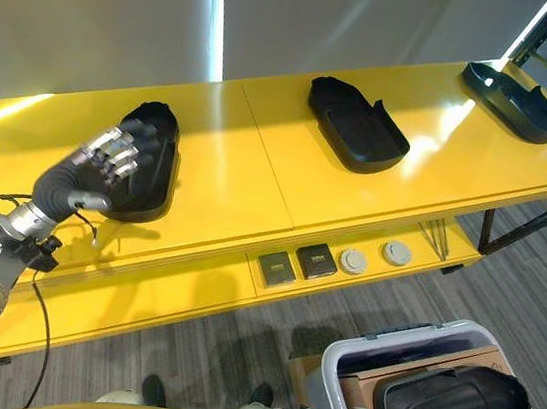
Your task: Move parts from the plastic box to the shelf.
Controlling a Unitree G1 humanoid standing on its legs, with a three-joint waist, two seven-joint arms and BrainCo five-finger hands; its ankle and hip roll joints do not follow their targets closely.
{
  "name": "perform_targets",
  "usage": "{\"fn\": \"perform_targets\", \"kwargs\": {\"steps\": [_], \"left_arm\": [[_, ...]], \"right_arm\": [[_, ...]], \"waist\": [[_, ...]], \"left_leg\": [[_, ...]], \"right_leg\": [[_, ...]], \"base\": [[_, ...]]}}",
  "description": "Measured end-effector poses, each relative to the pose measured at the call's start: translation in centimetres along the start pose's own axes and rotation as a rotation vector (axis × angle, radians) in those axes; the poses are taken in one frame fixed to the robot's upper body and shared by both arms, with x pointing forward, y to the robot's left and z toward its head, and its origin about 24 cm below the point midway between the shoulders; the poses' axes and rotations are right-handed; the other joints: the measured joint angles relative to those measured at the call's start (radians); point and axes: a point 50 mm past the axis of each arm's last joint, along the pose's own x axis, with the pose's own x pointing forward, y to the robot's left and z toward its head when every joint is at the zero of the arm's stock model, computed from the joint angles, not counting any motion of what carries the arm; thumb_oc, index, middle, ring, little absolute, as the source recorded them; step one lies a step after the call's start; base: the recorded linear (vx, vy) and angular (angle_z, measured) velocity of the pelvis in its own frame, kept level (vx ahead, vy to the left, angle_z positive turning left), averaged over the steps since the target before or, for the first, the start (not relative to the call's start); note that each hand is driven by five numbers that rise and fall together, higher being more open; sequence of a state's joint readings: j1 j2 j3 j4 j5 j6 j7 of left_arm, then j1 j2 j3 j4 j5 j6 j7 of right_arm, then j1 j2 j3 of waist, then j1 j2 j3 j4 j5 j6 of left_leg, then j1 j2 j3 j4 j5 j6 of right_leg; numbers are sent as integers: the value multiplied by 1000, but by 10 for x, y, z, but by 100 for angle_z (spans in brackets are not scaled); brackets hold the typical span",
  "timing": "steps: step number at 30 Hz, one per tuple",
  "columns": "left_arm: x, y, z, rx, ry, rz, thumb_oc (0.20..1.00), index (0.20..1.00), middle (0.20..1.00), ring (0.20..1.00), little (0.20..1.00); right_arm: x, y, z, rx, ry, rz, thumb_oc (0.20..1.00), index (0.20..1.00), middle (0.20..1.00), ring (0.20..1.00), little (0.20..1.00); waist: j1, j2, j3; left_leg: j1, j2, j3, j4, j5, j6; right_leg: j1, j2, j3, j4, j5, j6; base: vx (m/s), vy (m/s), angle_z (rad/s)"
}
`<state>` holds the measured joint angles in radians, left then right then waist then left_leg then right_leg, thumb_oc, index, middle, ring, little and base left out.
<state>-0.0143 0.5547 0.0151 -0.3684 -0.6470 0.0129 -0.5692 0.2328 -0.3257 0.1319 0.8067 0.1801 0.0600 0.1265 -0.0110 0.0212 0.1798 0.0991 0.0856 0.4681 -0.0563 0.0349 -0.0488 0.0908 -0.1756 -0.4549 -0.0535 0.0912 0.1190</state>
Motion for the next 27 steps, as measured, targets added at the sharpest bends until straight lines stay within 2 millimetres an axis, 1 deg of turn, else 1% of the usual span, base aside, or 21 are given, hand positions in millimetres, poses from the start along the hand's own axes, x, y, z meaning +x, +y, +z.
{"fn": "perform_targets", "kwargs": {"steps": [1, 2, 3, 6, 8, 9, 11, 12, 13, 14, 16, 18, 21, 23, 26, 27], "left_arm": [[-1, -2, -2, -22, 21, -37, 1000, 1000, 1000, 1000, 1000], [-4, -8, -10, -71, 97, -120, 1000, 1000, 1000, 1000, 1000], [-7, -12, -15, -100, 143, -157, 1000, 1000, 1000, 1000, 1000], [-15, -20, -28, -167, 230, -220, 1000, 1000, 1000, 1000, 1000], [-27, -29, -39, -254, 296, -247, 511, 511, 511, 511, 511], [-31, -32, -43, -276, 319, -247, 482, 482, 482, 482, 482], [-36, -34, -47, -313, 333, -228, 282, 282, 282, 282, 282], [-38, -34, -48, -325, 337, -221, 263, 263, 263, 263, 263], [-39, -34, -50, -334, 340, -213, 269, 269, 269, 269, 269], [-42, -34, -53, -353, 346, -201, 253, 253, 253, 253, 253], [-46, -36, -56, -369, 361, -189, 200, 200, 200, 200, 200], [-53, -39, -61, -397, 380, -155, 200, 200, 200, 200, 200], [-55, -38, -63, -400, 390, -113, 200, 200, 200, 200, 200], [-57, -35, -66, -410, 389, -48, 200, 200, 200, 200, 200], [-64, -24, -74, -417, 391, 97, 200, 200, 200, 200, 200], [-69, -19, -79, -410, 390, 173, 200, 200, 200, 200, 200]], "right_arm": [[0, -1, 0, -9, -1, 0, 1000, 1000, 1000, 1000, 1000], [-1, -3, 1, -22, -7, -3, 1000, 1000, 1000, 1000, 1000], [-1, -4, 1, -25, -10, -7, 1000, 1000, 1000, 1000, 1000], [-1, -7, 2, -24, -12, -10, 1000, 1000, 1000, 1000, 1000], [-3, -13, 3, -43, -10, -2, 1000, 1000, 1000, 1000, 1000], [-4, -16, 2, -46, -1, -6, 1000, 1000, 1000, 1000, 1000], [-4, -19, 1, -49, 13, -12, 1000, 1000, 1000, 1000, 1000], [-4, -19, 1, -50, 15, -13, 1000, 1000, 1000, 1000, 1000], [-4, -20, 0, -50, 16, -14, 1000, 1000, 1000, 1000, 1000], [-4, -20, 0, -49, 16, -14, 1000, 1000, 1000, 1000, 1000], [-5, -20, -1, -49, 20, -15, 1000, 1000, 1000, 1000, 1000], [-5, -20, 0, -50, 17, -16, 1000, 1000, 1000, 1000, 1000], [-5, -21, -2, -50, 22, -18, 1000, 1000, 1000, 1000, 1000], [-6, -21, -3, -49, 24, -18, 1000, 1000, 1000, 1000, 1000], [-7, -21, -6, -46, 31, -21, 1000, 1000, 1000, 1000, 1000], [-7, -22, -7, -45, 31, -21, 1000, 1000, 1000, 1000, 1000]], "waist": [[0, 2, 1], [0, 7, 2], [-1, 11, 3], [0, 20, 8], [-1, 28, 8], [0, 30, 7], [3, 33, 8], [9, 35, 9], [11, 37, 9], [14, 39, 9], [15, 40, 8], [22, 44, 6], [29, 47, 4], [33, 49, 2], [35, 52, -3], [35, 51, -4]], "left_leg": [[2, 0, 1, -1, 0, 0], [5, -2, 2, -4, 0, 0], [6, -3, 2, -7, 0, 0], [9, -5, 2, -17, 1, 0], [10, -6, 4, -18, 1, 0], [10, -6, 5, -18, 1, 0], [10, -7, 5, -18, 1, 0], [10, -7, 4, -18, 1, 0], [10, -7, 4, -18, 1, 0], [12, -7, 2, -18, 1, 0], [19, -8, 0, -18, 1, 0], [20, -8, -1, -20, 1, 0], [22, -8, -2, -21, 1, 0], [24, -8, -3, -26, 1, 0], [25, -8, -6, -27, 1, 0], [25, -8, -7, -27, 2, 1]], "right_leg": [[1, 0, 1, 0, 0, 0], [1, -1, 2, 0, -1, 1], [1, -2, 2, 0, -1, 2], [1, -2, 2, 0, -1, 2], [1, -3, 2, -1, -2, 2], [1, -3, 2, -1, -2, 2], [1, -3, 2, -1, -2, 2], [2, -3, 0, -1, -2, 2], [3, -3, 0, -1, -2, 2], [7, -4, -2, -3, -2, 3], [15, -4, -4, -4, -3, 5], [16, -4, -5, -4, -4, 5], [19, -4, -5, -3, -4, 5], [20, -5, -5, -2, -4, 5], [23, -4, -9, -2, -4, 5], [25, -5, -14, -2, -5, 7]], "base": [[-2, 35, -2], [0, 0, 0], [0, 0, 0], [-8, 23, 0], [-2, 17, 0], [0, 0, 0], [0, 0, 0], [0, 0, 0], [-9, 9, 4], [-12, 9, 6], [-6, 6, 4], [0, 0, 0], [0, 0, 0], [0, 0, 0], [4, -2, 2], [13, -6, 8]]}}
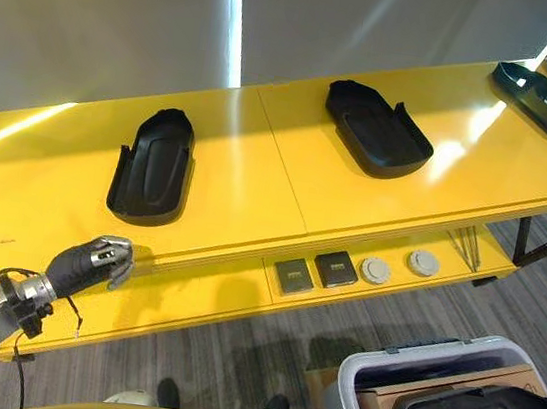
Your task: Move parts from the plastic box to the shelf.
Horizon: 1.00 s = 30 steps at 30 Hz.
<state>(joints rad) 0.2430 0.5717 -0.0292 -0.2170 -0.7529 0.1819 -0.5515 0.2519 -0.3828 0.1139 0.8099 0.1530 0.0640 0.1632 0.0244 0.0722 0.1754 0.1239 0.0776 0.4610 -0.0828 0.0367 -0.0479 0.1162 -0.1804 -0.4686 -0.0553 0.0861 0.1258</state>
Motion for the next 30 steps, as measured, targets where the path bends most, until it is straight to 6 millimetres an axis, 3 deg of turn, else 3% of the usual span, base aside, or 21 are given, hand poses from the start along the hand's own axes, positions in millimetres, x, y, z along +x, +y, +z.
{"fn": "perform_targets", "kwargs": {"steps": [10, 18, 30], "left_arm": [[7, 16, 0, 74, -76, 204, 200, 200, 200, 200, 200], [34, 4, 2, 72, -100, 140, 200, 200, 200, 200, 200], [43, 9, -12, 38, -55, 208, 200, 200, 200, 200, 200]], "right_arm": [[1, 7, -2, 20, 3, 19, 1000, 1000, 1000, 1000, 1000], [2, 12, 1, 6, -6, 36, 1000, 1000, 1000, 1000, 1000], [2, 13, 1, 18, -6, 43, 1000, 1000, 1000, 1000, 1000]], "waist": [[-7, -30, -15], [-46, -53, -20], [-80, -58, -14]], "left_leg": [[-2, -1, -10, 0, 2, 3], [-2, -1, 4, 0, 3, 5], [2, -1, 13, 0, 2, 4]], "right_leg": [[2, -3, -8, 8, -3, 3], [-12, -5, 10, 18, -5, 4], [-14, -5, 18, 18, -5, 4]], "base": [[7, -11, 3], [8, -10, -4], [2, -2, -1]]}}
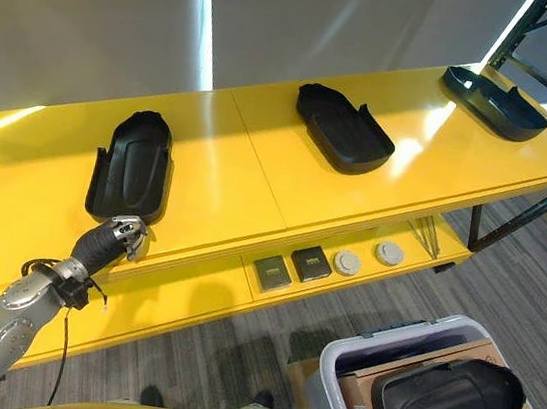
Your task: Move parts from the plastic box to the shelf.
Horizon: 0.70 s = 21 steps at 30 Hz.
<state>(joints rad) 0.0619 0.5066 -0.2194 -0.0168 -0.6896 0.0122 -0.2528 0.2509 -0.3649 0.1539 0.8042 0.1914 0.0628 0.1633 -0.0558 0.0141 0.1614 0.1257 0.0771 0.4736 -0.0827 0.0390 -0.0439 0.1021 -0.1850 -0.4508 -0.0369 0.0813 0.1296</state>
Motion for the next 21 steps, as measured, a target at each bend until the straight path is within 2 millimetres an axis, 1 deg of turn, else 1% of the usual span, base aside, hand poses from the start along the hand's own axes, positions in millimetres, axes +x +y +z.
{"fn": "perform_targets", "kwargs": {"steps": [6, 12, 17, 21], "left_arm": [[-1, 7, -4, 25, 15, 59, 200, 200, 200, 200, 200], [-1, 9, -4, 26, 7, 83, 200, 200, 200, 200, 200], [11, 11, 3, 43, -32, 100, 200, 200, 200, 200, 200], [21, 7, 12, 63, -65, 80, 200, 200, 200, 200, 200]], "right_arm": [[0, 0, 0, 1, 2, 1, 1000, 1000, 1000, 1000, 1000], [0, 0, 0, 1, 4, 1, 1000, 1000, 1000, 1000, 1000], [0, 0, 1, 0, 4, 2, 1000, 1000, 1000, 1000, 1000], [0, 0, 1, -1, 2, 4, 1000, 1000, 1000, 1000, 1000]], "waist": [[-2, 2, 6], [-4, 5, 10], [-6, 2, 14], [-12, -3, 17]], "left_leg": [[5, 1, 13, 1, -1, 0], [14, 1, 21, 0, -8, -3], [14, 1, 22, 1, -8, -3], [16, 1, 24, 3, -8, -3]], "right_leg": [[-1, 0, 8, 0, 0, 0], [-1, 1, 22, 0, 0, 0], [-1, 1, 23, 0, 0, 0], [0, 1, 24, 0, 0, 0]], "base": [[2, -4, -3], [5, -2, -7], [0, 0, 0], [0, 0, 0]]}}
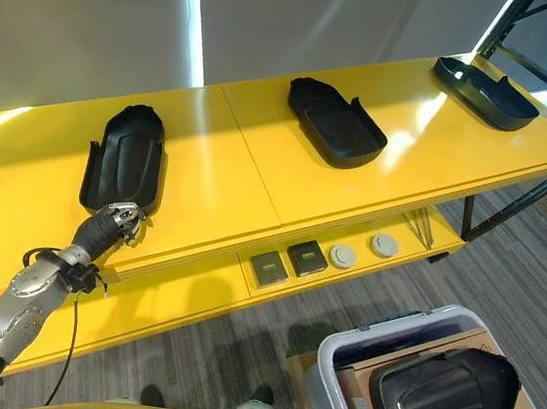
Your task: Move parts from the plastic box to the shelf.
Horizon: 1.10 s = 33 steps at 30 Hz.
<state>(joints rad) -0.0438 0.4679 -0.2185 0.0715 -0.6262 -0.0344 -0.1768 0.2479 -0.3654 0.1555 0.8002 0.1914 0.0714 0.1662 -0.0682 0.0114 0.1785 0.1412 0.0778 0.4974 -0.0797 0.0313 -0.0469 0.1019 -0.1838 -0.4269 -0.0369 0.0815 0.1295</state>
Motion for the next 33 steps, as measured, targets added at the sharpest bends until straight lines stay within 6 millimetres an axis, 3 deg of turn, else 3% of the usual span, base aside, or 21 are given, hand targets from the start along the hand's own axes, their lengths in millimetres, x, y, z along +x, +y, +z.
{"fn": "perform_targets", "kwargs": {"steps": [7, 17, 19, 20, 25, 33], "left_arm": [[8, 0, 4, 0, -15, 15, 200, 200, 200, 200, 200], [10, -6, 2, -6, -11, -27, 200, 200, 200, 200, 200], [9, -10, 7, -2, -29, -68, 576, 576, 576, 576, 576], [8, -14, 11, 4, -47, -100, 1000, 1000, 1000, 1000, 1000], [2, -39, 39, 14, -165, -283, 1000, 1000, 1000, 1000, 1000], [-13, -53, 69, 23, -251, -508, 1000, 1000, 1000, 1000, 1000]], "right_arm": [[1, 0, 4, -3, -9, 6, 1000, 1000, 1000, 1000, 1000], [1, 0, 4, -3, -8, 6, 1000, 1000, 1000, 1000, 1000], [1, 0, 4, -3, -7, 6, 1000, 1000, 1000, 1000, 1000], [1, 0, 3, -3, -7, 6, 1000, 1000, 1000, 1000, 1000], [1, 0, 2, -3, -2, 4, 1000, 1000, 1000, 1000, 1000], [1, -1, 1, -2, 2, -8, 1000, 1000, 1000, 1000, 1000]], "waist": [[-23, -7, 5], [-20, -8, 5], [-15, -9, 6], [-14, -9, 7], [5, -7, 9], [31, 4, 2]], "left_leg": [[7, 0, 12, 2, 0, 0], [13, 1, 20, -2, -1, -1], [13, 1, 20, -3, -1, -1], [13, 1, 19, -3, -1, 0], [17, 0, 10, -4, -1, -1], [23, 0, -8, -4, -1, -1]], "right_leg": [[1, 1, 8, 0, 0, 0], [3, 2, 16, 0, 1, -2], [3, 2, 16, 0, 1, -2], [3, 2, 15, 0, 2, -2], [14, 2, 5, -3, 2, -3], [36, 3, -14, -13, 2, -2]], "base": [[9, -6, -3], [1, -1, -2], [0, 0, 0], [0, 0, 0], [-15, 5, 4], [-25, -17, 7]]}}
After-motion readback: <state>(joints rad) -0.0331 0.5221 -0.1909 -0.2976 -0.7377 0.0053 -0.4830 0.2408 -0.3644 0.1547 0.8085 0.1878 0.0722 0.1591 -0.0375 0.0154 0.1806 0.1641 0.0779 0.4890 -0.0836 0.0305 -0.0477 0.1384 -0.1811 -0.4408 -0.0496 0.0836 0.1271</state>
